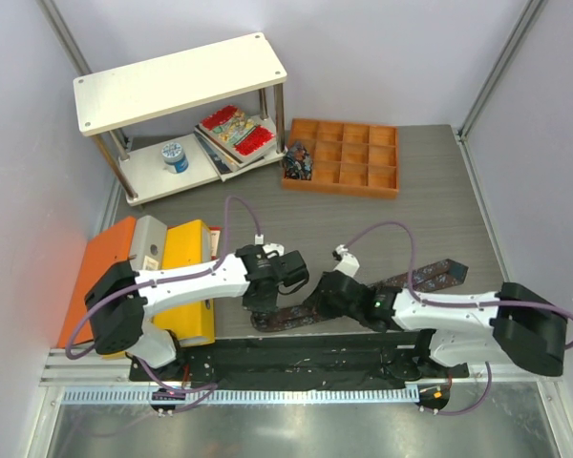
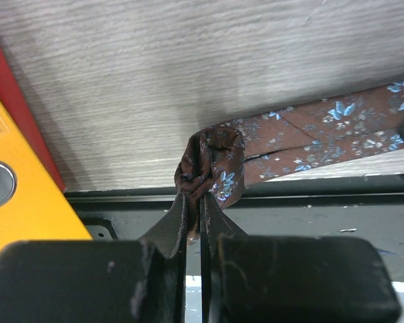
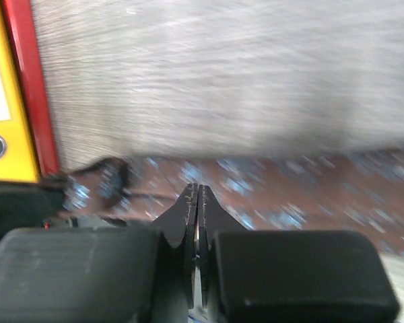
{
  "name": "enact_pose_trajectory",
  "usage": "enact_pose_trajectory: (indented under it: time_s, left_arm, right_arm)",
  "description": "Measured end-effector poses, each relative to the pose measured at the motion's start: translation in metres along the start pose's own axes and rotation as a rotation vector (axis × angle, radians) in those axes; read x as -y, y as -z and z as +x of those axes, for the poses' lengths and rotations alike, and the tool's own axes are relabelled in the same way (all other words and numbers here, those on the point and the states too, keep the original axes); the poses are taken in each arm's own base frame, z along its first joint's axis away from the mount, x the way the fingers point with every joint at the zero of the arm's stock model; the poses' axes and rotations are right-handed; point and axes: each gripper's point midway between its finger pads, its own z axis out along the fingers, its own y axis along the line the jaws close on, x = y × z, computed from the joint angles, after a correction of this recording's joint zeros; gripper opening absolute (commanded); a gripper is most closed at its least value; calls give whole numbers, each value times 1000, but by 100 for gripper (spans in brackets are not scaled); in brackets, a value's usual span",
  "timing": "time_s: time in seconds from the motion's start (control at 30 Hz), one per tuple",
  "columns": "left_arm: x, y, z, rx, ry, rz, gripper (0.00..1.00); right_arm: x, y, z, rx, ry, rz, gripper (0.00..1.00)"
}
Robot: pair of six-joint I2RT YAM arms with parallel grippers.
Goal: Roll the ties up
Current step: Roll the tie at the center of the board.
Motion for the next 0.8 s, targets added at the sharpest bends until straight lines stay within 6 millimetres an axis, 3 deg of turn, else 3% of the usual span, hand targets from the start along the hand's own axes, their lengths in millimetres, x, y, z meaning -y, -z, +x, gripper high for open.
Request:
enact_pose_trajectory:
  time_s: [0.23,0.47,0.6,0.8]
  left_arm:
    - [-20,-3,15,-12,11,-5,0]
    - [-22,1,15,15,16,14,0]
    - [-26,-1,16,23,12,-1,0]
    - [-27,-2,12,38,10,-17,0]
  right_arm:
    - [-52,-35,1,-56,78,-52,6]
    - [-52,-70,36,-210,106,-46,4]
    - [-60,-62,45,-263,68,-102,4]
    - [-55,-23,37,-260,25,-136,6]
